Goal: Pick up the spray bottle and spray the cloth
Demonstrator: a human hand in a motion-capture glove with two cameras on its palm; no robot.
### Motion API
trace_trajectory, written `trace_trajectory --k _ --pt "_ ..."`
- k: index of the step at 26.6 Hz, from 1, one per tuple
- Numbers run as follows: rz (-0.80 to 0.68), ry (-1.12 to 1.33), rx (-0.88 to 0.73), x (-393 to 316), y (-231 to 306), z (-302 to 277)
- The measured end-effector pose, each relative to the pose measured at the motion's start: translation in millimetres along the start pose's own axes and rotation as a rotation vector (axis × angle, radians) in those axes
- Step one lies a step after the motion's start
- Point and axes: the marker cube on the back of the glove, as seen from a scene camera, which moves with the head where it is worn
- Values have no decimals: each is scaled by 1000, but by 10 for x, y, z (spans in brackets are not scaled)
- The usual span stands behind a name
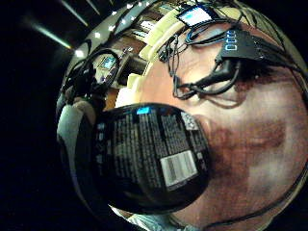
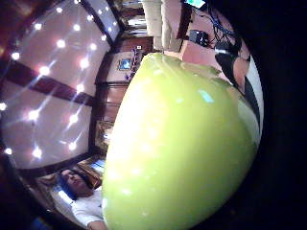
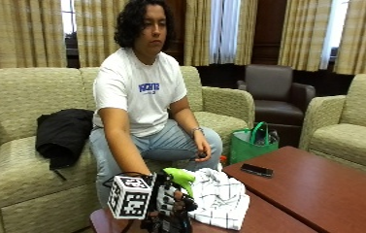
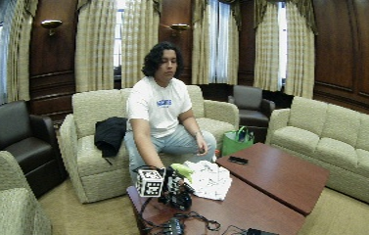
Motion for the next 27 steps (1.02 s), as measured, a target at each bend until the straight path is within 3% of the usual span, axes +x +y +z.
trace_trajectory --k 27 --pt "-49 -12 95 -149 150 -51"
